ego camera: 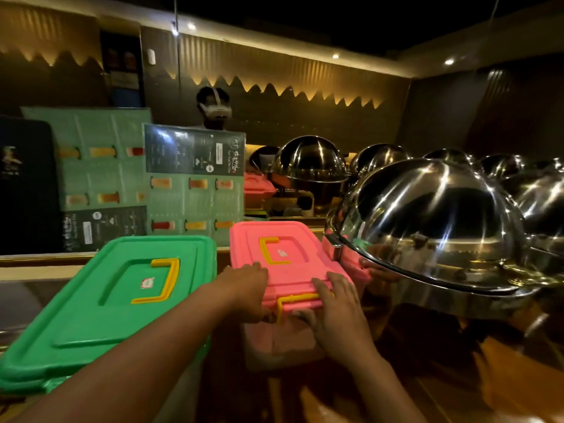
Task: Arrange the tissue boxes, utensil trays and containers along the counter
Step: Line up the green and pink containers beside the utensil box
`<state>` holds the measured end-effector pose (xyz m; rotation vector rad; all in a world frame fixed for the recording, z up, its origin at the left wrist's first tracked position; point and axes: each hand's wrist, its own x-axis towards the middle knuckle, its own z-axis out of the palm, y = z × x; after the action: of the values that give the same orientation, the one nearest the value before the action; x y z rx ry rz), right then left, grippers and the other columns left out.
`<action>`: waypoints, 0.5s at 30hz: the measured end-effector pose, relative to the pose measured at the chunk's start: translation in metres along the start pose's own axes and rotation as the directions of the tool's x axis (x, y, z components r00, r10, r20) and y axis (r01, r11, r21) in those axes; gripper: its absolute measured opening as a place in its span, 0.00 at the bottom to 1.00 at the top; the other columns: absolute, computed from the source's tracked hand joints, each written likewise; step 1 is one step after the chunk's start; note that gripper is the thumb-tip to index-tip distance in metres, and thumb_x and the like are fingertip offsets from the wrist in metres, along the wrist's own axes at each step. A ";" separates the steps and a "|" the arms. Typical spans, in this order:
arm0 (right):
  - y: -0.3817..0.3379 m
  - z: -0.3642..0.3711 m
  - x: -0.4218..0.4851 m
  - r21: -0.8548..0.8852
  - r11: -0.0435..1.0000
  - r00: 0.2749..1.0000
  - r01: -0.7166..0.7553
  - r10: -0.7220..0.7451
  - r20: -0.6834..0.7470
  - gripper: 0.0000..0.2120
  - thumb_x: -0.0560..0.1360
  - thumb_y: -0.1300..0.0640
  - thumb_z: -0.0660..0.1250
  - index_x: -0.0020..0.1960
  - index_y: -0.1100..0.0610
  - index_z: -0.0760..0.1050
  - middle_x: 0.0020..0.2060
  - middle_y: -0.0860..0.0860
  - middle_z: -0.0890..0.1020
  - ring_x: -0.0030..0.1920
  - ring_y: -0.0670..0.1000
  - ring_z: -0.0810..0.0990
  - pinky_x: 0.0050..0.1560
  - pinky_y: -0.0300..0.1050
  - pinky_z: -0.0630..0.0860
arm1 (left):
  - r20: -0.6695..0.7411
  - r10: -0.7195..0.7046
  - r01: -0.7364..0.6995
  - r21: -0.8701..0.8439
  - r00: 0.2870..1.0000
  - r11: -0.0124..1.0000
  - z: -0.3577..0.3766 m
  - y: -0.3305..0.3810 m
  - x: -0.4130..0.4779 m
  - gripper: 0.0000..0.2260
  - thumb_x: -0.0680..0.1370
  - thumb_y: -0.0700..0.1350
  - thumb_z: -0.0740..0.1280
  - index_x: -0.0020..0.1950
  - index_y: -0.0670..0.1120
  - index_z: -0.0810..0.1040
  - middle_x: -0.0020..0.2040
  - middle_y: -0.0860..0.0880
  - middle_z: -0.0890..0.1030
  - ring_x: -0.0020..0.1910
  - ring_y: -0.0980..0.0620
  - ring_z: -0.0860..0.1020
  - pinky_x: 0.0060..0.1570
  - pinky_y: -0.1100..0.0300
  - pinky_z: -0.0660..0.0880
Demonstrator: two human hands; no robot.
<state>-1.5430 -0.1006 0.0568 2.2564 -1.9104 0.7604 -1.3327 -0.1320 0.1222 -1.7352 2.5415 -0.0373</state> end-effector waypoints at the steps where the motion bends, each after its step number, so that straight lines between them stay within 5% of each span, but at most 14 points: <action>1: -0.001 0.001 0.005 0.010 1.000 1.000 0.002 -0.002 -0.001 0.47 0.68 0.21 0.45 0.70 0.54 0.72 0.71 0.61 0.70 0.72 0.62 0.63 0.74 0.61 0.60 | 0.002 -0.008 0.008 -0.006 1.000 1.000 0.001 -0.003 0.004 0.45 0.66 0.68 0.70 0.74 0.45 0.62 0.74 0.41 0.67 0.69 0.41 0.70 0.64 0.41 0.69; 7: -0.001 0.010 0.031 0.024 1.000 1.000 -0.002 0.001 0.009 0.55 0.64 0.19 0.35 0.72 0.54 0.69 0.74 0.62 0.66 0.75 0.64 0.59 0.75 0.61 0.54 | 0.005 -0.046 0.046 -0.052 0.999 0.998 0.003 -0.016 0.023 0.48 0.69 0.66 0.70 0.79 0.45 0.53 0.80 0.41 0.55 0.76 0.42 0.60 0.71 0.41 0.62; 15: 0.000 0.021 0.046 0.015 1.000 1.000 0.001 0.000 -0.012 0.45 0.67 0.25 0.49 0.71 0.55 0.71 0.73 0.63 0.68 0.74 0.66 0.60 0.75 0.62 0.54 | 0.043 -0.049 0.052 -0.083 0.998 0.995 0.000 -0.022 0.034 0.48 0.72 0.63 0.70 0.80 0.44 0.48 0.81 0.43 0.50 0.79 0.42 0.50 0.73 0.39 0.57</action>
<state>-1.5322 -0.1500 0.0573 2.2556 -1.9052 0.7884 -1.3245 -0.1716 0.1224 -1.8101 2.5047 0.1036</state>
